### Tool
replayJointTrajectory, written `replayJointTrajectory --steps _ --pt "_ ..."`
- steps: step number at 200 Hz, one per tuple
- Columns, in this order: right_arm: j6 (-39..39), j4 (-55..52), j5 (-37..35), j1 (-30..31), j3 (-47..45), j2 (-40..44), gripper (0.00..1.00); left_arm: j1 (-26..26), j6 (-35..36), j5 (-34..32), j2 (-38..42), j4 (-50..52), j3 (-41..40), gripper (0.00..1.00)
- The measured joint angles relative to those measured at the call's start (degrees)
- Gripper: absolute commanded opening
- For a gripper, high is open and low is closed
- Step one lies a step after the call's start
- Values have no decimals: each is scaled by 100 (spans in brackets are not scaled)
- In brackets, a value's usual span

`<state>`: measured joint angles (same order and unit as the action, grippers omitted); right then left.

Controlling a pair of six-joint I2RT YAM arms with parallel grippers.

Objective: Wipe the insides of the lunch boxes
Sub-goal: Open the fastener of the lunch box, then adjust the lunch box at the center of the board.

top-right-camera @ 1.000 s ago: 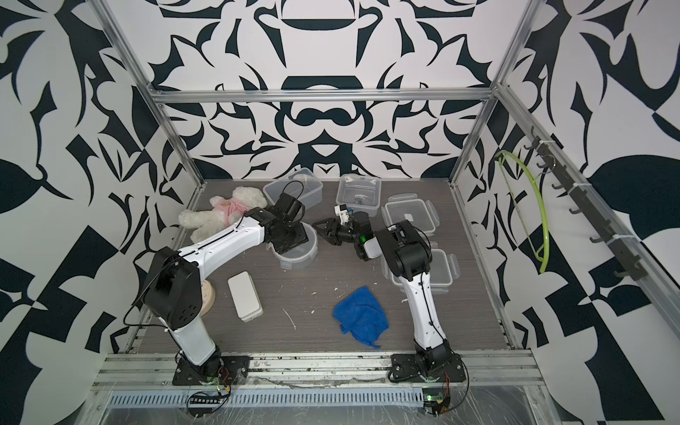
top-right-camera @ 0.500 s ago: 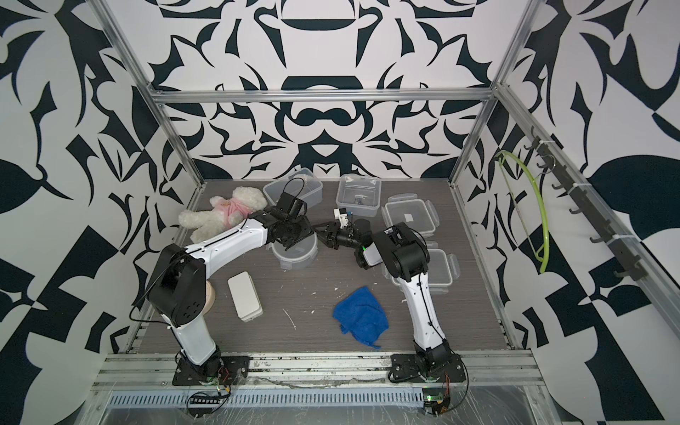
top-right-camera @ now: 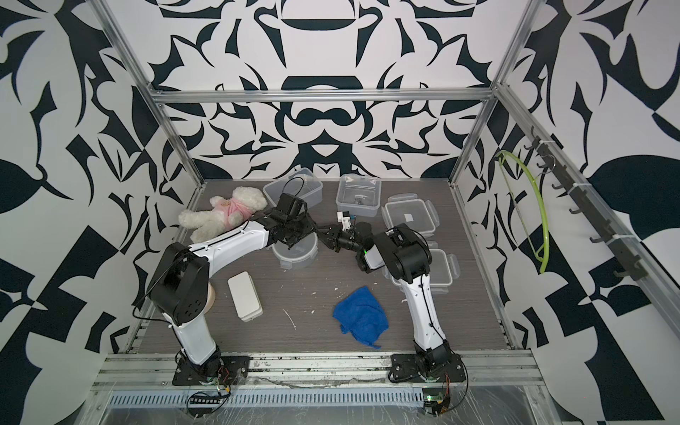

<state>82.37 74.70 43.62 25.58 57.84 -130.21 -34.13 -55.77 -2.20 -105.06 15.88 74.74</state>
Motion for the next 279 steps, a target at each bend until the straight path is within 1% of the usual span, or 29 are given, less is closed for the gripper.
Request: replayJointTrajectory --steps 17,36,53,67,77,92,120,143,164,184,201,215,234,249,279 --pt "-382 -555 -111 2 -105 304 0 -2 0 50 -2 -63 -24 58" --pt "-1145 -1646 -348 22 -181 824 0 -9 2 101 -2 -125 -50 58" --pt "-2175 -2872 -855 59 -162 1403 0 -11 4 116 0 -173 -57 58" --pt "-3012 -3932 -1368 221 -46 1821 0 -13 4 138 -2 -212 -74 58" --pt "-3364 -4360 -1580 326 55 2020 0 -11 4 149 -2 -240 -79 57" --pt "-3971 -5250 -2194 540 323 2243 0 -11 9 157 -11 -267 -79 57" --pt "-4640 -6194 -2846 695 555 2385 0 -11 24 173 -20 -293 -76 57" --pt "-4968 -6867 -3228 754 542 2503 0 -11 72 188 -55 -179 50 57" --pt "-5193 -7291 -3491 752 472 2787 0 -11 184 201 -120 157 407 57" --pt "-5348 -7584 -3659 752 380 3252 0 -11 343 173 -195 815 798 58" --pt "-5434 -7731 -3735 763 319 3646 0 9 516 72 -199 1624 1161 59" --pt "-5475 -7836 -3783 874 269 3919 0 46 662 -17 -192 2109 1462 61" --pt "-5541 -7943 -3869 1298 214 4089 0 216 844 -212 -20 2417 1652 62" --pt "-5554 -8004 -3908 1777 138 4065 0 503 922 -330 232 2601 1650 62" --pt "-5541 -8105 -3934 2590 74 3628 0 1176 1010 -481 560 2656 1475 62"
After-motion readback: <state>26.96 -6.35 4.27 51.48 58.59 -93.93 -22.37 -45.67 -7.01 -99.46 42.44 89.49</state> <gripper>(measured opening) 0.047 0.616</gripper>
